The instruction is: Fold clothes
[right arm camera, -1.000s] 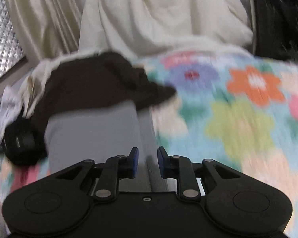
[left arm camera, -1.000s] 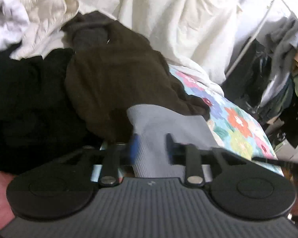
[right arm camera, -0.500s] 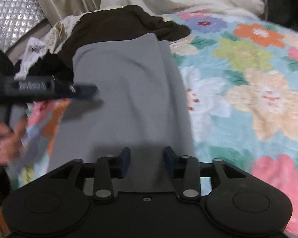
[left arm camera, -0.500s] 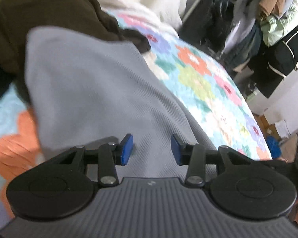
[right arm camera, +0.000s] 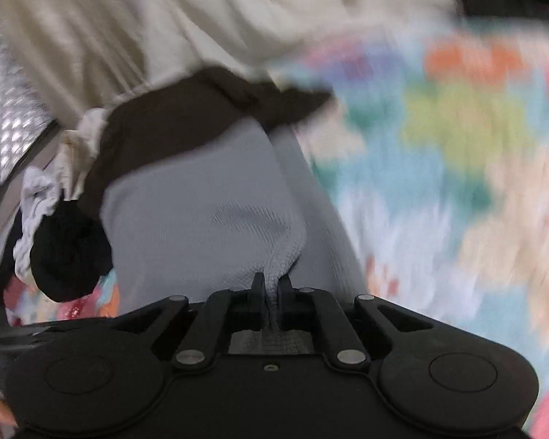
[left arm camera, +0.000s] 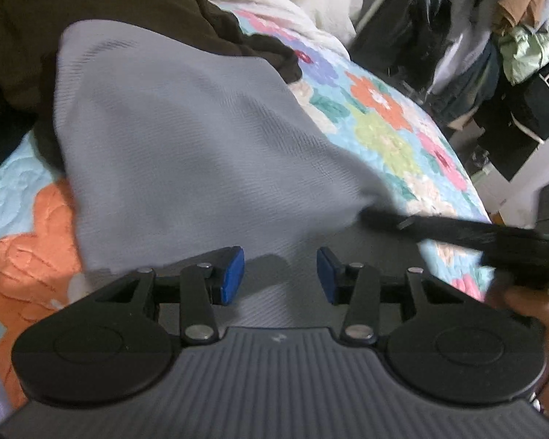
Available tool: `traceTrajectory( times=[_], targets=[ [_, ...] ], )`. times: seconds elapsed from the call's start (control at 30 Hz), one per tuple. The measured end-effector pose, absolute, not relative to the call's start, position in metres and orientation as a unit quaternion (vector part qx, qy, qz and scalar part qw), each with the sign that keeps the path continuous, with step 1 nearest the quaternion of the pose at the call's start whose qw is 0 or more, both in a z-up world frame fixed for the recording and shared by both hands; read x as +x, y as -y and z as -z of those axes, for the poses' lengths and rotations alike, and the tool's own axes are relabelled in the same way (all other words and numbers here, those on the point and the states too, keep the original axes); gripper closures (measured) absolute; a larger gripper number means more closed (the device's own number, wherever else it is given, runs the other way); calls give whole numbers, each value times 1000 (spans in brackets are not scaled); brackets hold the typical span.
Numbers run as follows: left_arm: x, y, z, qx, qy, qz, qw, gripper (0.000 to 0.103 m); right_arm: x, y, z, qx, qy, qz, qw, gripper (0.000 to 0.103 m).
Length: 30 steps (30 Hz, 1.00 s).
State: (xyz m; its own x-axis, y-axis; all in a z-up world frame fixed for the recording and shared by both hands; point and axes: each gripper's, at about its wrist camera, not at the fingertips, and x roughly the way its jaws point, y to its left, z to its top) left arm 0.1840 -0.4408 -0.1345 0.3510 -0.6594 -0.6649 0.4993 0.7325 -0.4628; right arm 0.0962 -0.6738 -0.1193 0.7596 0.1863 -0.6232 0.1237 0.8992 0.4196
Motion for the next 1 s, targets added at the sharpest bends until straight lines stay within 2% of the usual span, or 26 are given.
traceTrajectory(
  times=[0.07,0.13,0.23,0.27,0.37,0.6,0.7,0.77,0.9,1.0],
  targets=[
    [180,441,133,-80,-433,365,820,53,87,669,98,170,-312,-11,935,95],
    [174,448,138,-52,-425,386,817,45,89,670,95,130,-318,22,939,95],
    [164,461,153,12,-432,384,816,44,98,677,113,134,-383,50,913,91],
    [158,463,153,28,-422,382,822,44,90,682,113,150,-384,64,909,88],
    [146,463,147,59,-414,364,832,44,50,696,102,186,-365,126,904,69],
    [122,438,137,12,-428,368,825,43,-62,688,89,149,-398,150,893,68],
    [104,438,135,11,-435,369,821,43,-115,691,85,142,-389,185,891,61],
    [91,441,133,13,-436,374,818,43,-148,699,84,156,-377,205,890,60],
    [58,447,125,11,-426,405,809,43,-204,710,96,213,-388,185,878,63],
    [27,457,120,10,-429,439,790,43,-227,705,111,206,-389,192,877,63]
  ],
)
